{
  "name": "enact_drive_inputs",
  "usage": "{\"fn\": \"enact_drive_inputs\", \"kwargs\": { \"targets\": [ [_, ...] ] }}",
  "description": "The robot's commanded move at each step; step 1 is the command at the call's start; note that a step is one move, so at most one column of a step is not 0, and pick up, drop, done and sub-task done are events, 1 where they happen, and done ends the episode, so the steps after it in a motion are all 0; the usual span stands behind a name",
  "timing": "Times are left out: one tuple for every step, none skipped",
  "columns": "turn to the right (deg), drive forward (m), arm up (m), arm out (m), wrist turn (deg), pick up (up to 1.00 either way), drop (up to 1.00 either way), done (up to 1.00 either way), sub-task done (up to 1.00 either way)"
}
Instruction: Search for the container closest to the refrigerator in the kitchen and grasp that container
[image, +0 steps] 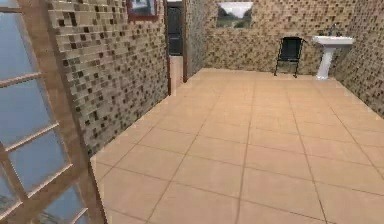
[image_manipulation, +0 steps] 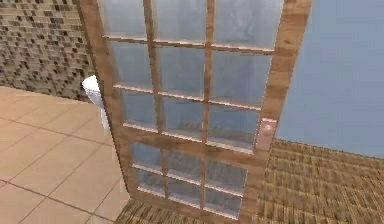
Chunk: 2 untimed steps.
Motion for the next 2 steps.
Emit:
{"fn": "enact_drive_inputs", "kwargs": {
  "targets": [
    [0.0,1.00,0.00,0.00,0.0,0.00,0.00,0.00,0.00],
    [0.0,1.00,0.00,0.00,0.0,0.00,0.00,0.00,0.00]
  ]
}}
